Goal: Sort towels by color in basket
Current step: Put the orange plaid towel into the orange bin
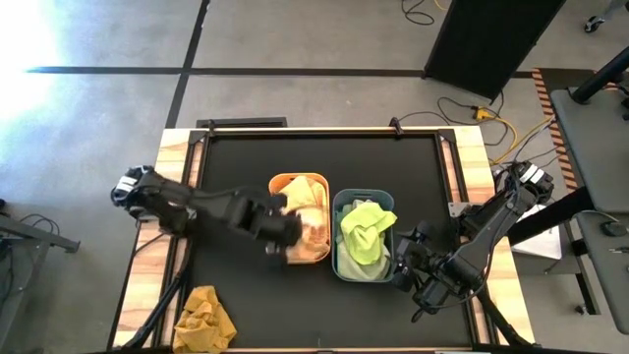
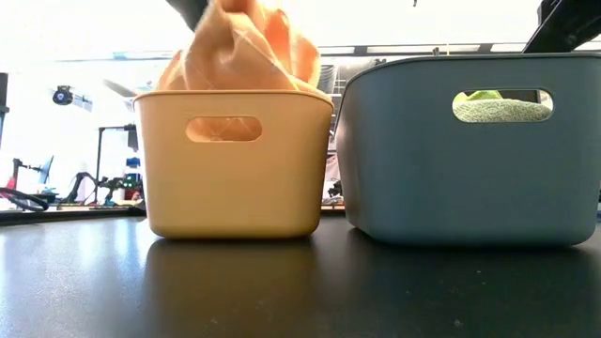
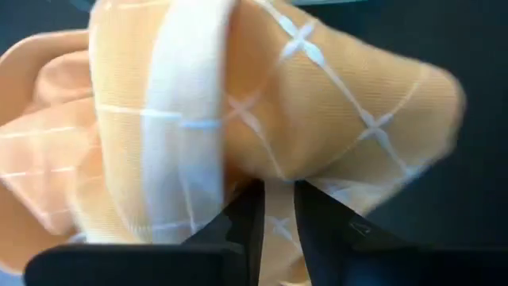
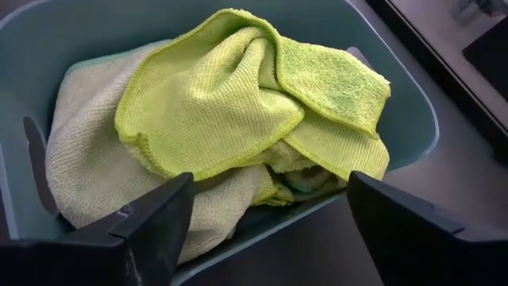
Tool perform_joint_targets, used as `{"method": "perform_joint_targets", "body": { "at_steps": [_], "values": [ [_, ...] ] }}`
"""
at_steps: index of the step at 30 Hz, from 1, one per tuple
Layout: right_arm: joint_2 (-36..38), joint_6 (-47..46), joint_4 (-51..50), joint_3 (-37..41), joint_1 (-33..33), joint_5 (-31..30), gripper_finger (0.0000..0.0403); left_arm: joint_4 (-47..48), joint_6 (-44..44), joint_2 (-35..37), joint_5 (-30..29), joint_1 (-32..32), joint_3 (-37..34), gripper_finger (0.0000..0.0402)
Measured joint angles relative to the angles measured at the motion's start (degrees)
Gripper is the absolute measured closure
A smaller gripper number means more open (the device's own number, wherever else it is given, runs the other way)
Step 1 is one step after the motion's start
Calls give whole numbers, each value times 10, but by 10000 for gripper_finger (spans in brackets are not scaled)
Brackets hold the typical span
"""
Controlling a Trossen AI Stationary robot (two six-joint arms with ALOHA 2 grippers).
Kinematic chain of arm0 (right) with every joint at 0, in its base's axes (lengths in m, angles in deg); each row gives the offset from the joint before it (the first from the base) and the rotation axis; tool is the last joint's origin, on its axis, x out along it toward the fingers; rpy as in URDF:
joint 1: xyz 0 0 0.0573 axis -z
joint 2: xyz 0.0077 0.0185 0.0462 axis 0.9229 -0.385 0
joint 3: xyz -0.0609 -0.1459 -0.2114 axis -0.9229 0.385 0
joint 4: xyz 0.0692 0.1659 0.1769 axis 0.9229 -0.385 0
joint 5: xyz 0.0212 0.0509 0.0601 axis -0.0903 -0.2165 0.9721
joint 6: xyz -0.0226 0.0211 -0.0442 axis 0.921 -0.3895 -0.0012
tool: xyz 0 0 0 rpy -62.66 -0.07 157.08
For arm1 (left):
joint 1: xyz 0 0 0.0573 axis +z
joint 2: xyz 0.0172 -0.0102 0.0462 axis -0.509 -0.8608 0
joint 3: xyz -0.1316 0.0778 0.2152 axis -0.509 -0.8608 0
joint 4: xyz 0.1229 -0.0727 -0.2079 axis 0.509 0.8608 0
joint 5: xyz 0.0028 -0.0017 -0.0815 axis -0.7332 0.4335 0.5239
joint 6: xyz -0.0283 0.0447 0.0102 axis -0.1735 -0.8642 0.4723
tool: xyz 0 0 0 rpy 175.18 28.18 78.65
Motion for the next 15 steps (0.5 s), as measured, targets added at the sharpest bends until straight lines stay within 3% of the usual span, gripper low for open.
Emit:
{"method": "perform_joint_targets", "body": {
  "at_steps": [6, 12, 15],
  "values": [
    [0, 0, 0, 0, 0, 0, 89, -34, -54, -20, 16, 105, -40, 361],
    [0, -2, 1, 12, 0, 1, 97, -94, -79, -69, 147, 172, -115, 364],
    [0, -6, 3, 18, 0, 1, 102, -96, -79, -98, 165, 177, -136, 364]
  ]
}}
